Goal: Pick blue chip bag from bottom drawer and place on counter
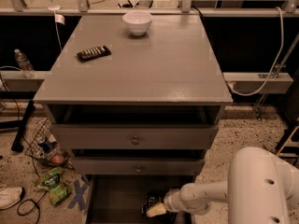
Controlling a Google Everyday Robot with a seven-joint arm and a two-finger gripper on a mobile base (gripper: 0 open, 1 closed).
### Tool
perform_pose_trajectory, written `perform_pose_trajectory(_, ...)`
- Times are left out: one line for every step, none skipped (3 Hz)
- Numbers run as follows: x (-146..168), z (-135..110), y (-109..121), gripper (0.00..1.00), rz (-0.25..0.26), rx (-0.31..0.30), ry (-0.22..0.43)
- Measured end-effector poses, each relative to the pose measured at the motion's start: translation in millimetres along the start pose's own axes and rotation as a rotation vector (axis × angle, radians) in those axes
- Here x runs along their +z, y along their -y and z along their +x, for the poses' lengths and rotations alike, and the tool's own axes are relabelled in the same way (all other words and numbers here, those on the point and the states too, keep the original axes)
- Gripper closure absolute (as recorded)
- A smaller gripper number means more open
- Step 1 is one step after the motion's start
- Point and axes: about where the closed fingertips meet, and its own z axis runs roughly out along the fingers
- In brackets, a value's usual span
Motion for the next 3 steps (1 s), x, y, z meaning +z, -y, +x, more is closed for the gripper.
perform_pose_trajectory(12.0, 2.6, 8.8, 0.00, 0.023, 0.001, -0.013)
perform_pose_trajectory(25.2, 7.8, 16.0, 0.00, 0.024, 0.013, -0.039)
perform_pose_trajectory(33.7, 14.3, 19.0, 0.12, 0.013, 0.026, -0.058)
